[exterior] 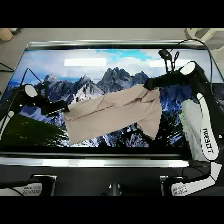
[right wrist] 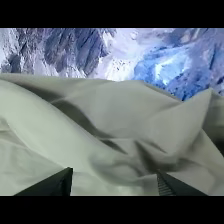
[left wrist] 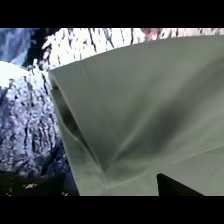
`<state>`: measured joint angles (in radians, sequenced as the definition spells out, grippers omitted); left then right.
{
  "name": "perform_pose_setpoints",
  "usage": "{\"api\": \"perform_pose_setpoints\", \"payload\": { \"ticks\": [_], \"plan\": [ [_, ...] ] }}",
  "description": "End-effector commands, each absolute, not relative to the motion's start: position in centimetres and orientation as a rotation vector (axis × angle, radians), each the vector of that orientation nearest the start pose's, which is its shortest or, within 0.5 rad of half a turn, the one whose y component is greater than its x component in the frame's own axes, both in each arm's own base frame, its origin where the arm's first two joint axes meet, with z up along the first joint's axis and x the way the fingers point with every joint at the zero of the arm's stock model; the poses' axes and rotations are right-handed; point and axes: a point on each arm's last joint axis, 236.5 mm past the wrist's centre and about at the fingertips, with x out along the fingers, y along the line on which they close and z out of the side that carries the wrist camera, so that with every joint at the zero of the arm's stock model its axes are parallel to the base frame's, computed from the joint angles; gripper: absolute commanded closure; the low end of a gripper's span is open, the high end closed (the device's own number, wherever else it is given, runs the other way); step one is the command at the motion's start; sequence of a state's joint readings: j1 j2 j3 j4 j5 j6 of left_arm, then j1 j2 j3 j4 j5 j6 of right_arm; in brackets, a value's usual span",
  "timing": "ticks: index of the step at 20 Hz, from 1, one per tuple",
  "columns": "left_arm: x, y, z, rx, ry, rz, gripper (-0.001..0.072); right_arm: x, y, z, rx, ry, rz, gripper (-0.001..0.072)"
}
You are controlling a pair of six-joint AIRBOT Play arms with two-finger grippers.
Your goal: Fold the shirts.
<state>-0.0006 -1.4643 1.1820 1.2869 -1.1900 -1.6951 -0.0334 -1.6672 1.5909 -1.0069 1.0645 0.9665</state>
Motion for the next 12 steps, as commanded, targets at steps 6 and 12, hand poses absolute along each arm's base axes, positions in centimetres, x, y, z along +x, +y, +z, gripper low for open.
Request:
{"api": "perform_pose_setpoints", "payload": {
  "ticks": [6, 12],
  "plan": [
    [26.0, -4.2, -5.1, -0.432, 1.664, -0.136, 0.0248, 42.6, -4.5, 0.6, -0.002, 1.299, 0.509, 0.0260],
    [21.2, -10.0, -10.5, -0.672, 1.655, -0.199, 0.0181, 40.7, -3.8, -1.3, -0.002, 1.382, 0.531, 0.0259]
  ]
}}
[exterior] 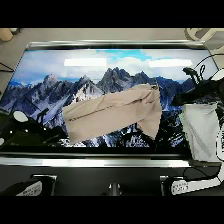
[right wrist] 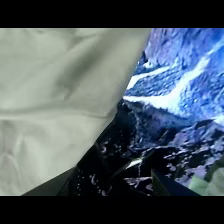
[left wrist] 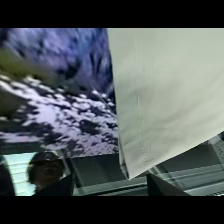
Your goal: Fold the shirts.
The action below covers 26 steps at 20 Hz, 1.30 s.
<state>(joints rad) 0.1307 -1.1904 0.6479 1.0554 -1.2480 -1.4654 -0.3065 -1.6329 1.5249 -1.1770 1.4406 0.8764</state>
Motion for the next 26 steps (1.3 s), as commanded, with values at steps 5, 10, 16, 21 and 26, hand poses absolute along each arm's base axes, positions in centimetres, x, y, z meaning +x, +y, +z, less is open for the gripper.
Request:
{"api": "perform_pose_setpoints", "payload": {
  "ticks": [5, 10, 16, 21, 26],
  "plan": [
    [23.5, -11.5, -11.0, -0.681, 1.558, -0.186, 0.0181, 40.7, -3.5, -1.3, -0.004, 1.383, 0.540, 0.0256],
    [23.8, -12.6, -11.0, -0.672, 1.543, -0.184, 0.0592, 39.9, -3.3, -2.9, 0.023, 1.418, 0.545, 0.0205],
    [23.4, -13.0, -10.1, -0.665, 1.555, -0.217, 0.0683, 41.9, -1.6, -6.6, 0.139, 1.380, 0.560, 0.0206],
    [23.5, -13.1, -8.4, -0.653, 1.509, -0.247, 0.0683, 44.9, 0.1, -9.1, 0.027, 1.327, 0.520, 0.0206],
    [23.7, -13.2, -7.4, -0.647, 1.475, -0.261, 0.0683, 44.0, 0.6, -10.9, 0.044, 1.401, 0.509, 0.0278]
  ]
}}
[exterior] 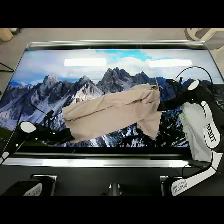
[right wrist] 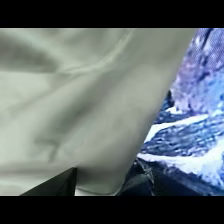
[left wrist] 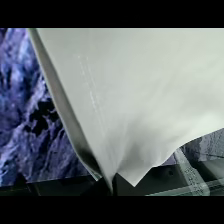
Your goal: Fold the shirts.
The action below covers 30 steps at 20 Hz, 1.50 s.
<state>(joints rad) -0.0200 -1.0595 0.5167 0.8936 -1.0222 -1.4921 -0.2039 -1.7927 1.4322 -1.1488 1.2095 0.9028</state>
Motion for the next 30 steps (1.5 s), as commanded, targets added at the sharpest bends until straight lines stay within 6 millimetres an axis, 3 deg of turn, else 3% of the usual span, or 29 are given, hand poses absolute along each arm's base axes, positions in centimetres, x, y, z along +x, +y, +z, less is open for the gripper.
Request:
{"api": "perform_pose_setpoints", "payload": {
  "ticks": [1, 2, 3, 5, 6, 7, 9, 10, 11, 12, 13, 14, 15, 16, 18, 20, 21, 24, 26, 28, 30],
  "plan": [
    [23.8, -13.2, -7.4, -0.646, 1.473, -0.261, 0.0684, 43.5, 0.7, -10.9, 0.048, 1.417, 0.521, 0.0463],
    [23.8, -13.2, -7.3, -0.645, 1.469, -0.263, 0.0684, 43.1, 1.0, -10.7, 0.052, 1.429, 0.542, 0.0628],
    [24.2, -13.1, -6.9, -0.642, 1.456, -0.266, 0.0684, 42.8, 1.3, -10.3, 0.050, 1.434, 0.562, 0.0698],
    [26.2, -12.6, -4.6, -0.636, 1.398, -0.278, 0.0685, 43.1, 2.1, -6.8, 0.016, 1.375, 0.630, 0.0700],
    [28.1, -11.7, -2.3, -0.618, 1.331, -0.280, 0.0685, 44.3, 1.9, -3.7, -0.029, 1.292, 0.620, 0.0700],
    [30.6, -10.2, 1.3, -0.577, 1.225, -0.277, 0.0686, 45.9, 1.4, 0.2, -0.081, 1.180, 0.582, 0.0700],
    [35.0, -6.9, 12.4, -0.466, 0.927, -0.257, 0.0686, 48.6, 0.4, 12.3, -0.212, 0.871, 0.467, 0.0702],
    [36.2, -5.3, 20.2, -0.410, 0.732, -0.243, 0.0686, 48.7, 0.1, 20.7, -0.275, 0.664, 0.392, 0.0702],
    [36.0, -4.1, 28.1, -0.360, 0.540, -0.228, 0.0685, 47.2, 0.0, 29.9, -0.338, 0.437, 0.310, 0.0701],
    [34.3, -3.2, 36.9, -0.306, 0.318, -0.211, 0.0685, 44.1, 0.0, 38.4, -0.401, 0.222, 0.231, 0.0701],
    [31.5, -2.8, 44.5, -0.256, 0.118, -0.195, 0.0684, 39.6, 0.2, 46.0, -0.478, 0.016, 0.149, 0.0701],
    [27.5, -2.8, 51.4, -0.205, -0.080, -0.177, 0.0684, 33.8, 0.6, 52.3, -0.546, -0.175, 0.070, 0.0701],
    [23.4, -3.4, 56.3, -0.166, -0.238, -0.174, 0.0684, 28.6, 0.9, 56.1, -0.593, -0.298, 0.004, 0.0702],
    [20.1, -4.1, 59.1, -0.143, -0.336, -0.181, 0.0685, 23.9, 1.3, 58.5, -0.616, -0.379, -0.043, 0.0702],
    [15.8, -5.3, 61.0, -0.162, -0.415, -0.203, 0.0684, 18.3, 1.7, 60.0, -0.593, -0.443, -0.086, 0.0702],
    [14.2, -5.7, 61.0, -0.159, -0.424, -0.203, 0.0685, 15.9, 1.5, 60.6, -0.602, -0.468, -0.125, 0.0702],
    [13.9, -5.4, 60.9, -0.146, -0.426, -0.183, 0.0685, 15.7, 1.3, 60.7, -0.609, -0.473, -0.138, 0.0702],
    [14.5, -4.7, 60.4, -0.129, -0.403, -0.149, 0.0685, 16.0, 1.1, 60.7, -0.608, -0.466, -0.142, 0.0702],
    [16.3, -4.5, 58.6, -0.128, -0.314, -0.145, 0.0685, 16.7, 1.0, 60.1, -0.594, -0.437, -0.133, 0.0702],
    [19.3, -4.2, 55.3, -0.131, -0.160, -0.144, 0.0684, 18.7, 0.7, 58.2, -0.595, -0.351, -0.109, 0.0702],
    [23.1, -3.6, 50.6, -0.144, 0.046, -0.149, 0.0684, 22.6, 0.2, 54.3, -0.559, -0.179, -0.050, 0.0701]
  ]
}}
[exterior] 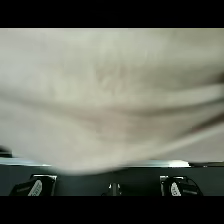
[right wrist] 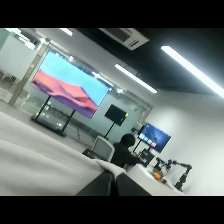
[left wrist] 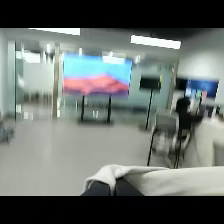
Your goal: Fold the shirts.
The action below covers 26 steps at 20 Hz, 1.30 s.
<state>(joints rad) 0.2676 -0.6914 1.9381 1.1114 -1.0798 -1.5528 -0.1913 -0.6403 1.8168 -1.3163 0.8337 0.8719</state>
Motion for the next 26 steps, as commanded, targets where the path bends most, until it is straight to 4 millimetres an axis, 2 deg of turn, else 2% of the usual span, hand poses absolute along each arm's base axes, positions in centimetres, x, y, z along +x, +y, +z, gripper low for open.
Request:
{"api": "perform_pose_setpoints", "payload": {
  "ticks": [1, 3, 5, 8, 10, 12, 13, 15, 16, 18, 20, 22, 23, 24, 25, 26],
  "plan": [
    [25.2, -3.3, 47.8, -0.158, 0.161, -0.152, 0.0684, 24.9, -0.2, 51.6, -0.539, -0.068, -0.017, 0.0701],
    [29.5, -2.3, 41.1, -0.186, 0.391, -0.159, 0.0684, 30.4, -0.8, 44.2, -0.504, 0.212, 0.084, 0.0701],
    [33.1, -1.4, 33.4, -0.215, 0.607, -0.170, 0.0684, 35.2, -1.1, 34.9, -0.451, 0.532, 0.212, 0.0702],
    [36.4, -0.6, 20.2, -0.286, 0.904, -0.182, 0.0684, 41.0, -0.9, 21.4, -0.322, 0.929, 0.394, 0.0702],
    [38.1, -0.1, 12.6, -0.339, 1.010, -0.161, 0.0683, 43.8, -0.5, 13.9, -0.192, 1.105, 0.459, 0.0702],
    [40.2, 0.8, 7.3, -0.388, 1.052, -0.115, 0.0683, 46.4, 0.1, 7.9, -0.106, 1.193, 0.488, 0.0702],
    [41.3, 1.3, 5.5, -0.404, 1.066, -0.098, 0.0683, 47.6, 0.4, 5.3, -0.088, 1.216, 0.494, 0.0701],
    [43.7, 1.3, 3.0, -0.468, 1.075, -0.093, 0.0683, 49.9, 1.6, 2.4, -0.047, 1.197, 0.501, 0.0701],
    [44.9, 1.1, 2.4, -0.506, 1.067, -0.099, 0.0683, 51.4, 1.9, 2.1, -0.007, 1.155, 0.480, 0.0700],
    [47.4, 0.5, 2.0, -0.568, 1.022, -0.118, 0.0683, 55.0, 2.4, 2.9, 0.045, 1.021, 0.424, 0.0700],
    [49.2, 0.3, 2.1, -0.584, 0.989, -0.129, 0.0683, 57.3, 2.2, 4.1, 0.068, 0.923, 0.370, 0.0700],
    [49.5, 0.0, 1.6, -0.577, 0.994, -0.130, 0.0683, 57.7, 2.5, 3.6, 0.055, 0.918, 0.369, 0.0699],
    [49.4, 0.3, 1.1, -0.561, 1.008, -0.124, 0.0683, 56.7, 3.2, 2.4, 0.054, 0.976, 0.401, 0.0687],
    [49.0, 0.4, 0.6, -0.545, 1.030, -0.123, 0.0661, 54.6, 4.0, 0.6, 0.055, 1.076, 0.460, 0.0537],
    [48.4, 0.6, 0.3, -0.523, 1.054, -0.121, 0.0486, 52.3, 4.7, -0.9, 0.042, 1.172, 0.530, 0.0382],
    [47.4, 0.9, 0.0, -0.513, 1.097, -0.120, 0.0189, 50.1, 5.1, -1.9, -0.001, 1.247, 0.622, 0.0327]
  ]
}}
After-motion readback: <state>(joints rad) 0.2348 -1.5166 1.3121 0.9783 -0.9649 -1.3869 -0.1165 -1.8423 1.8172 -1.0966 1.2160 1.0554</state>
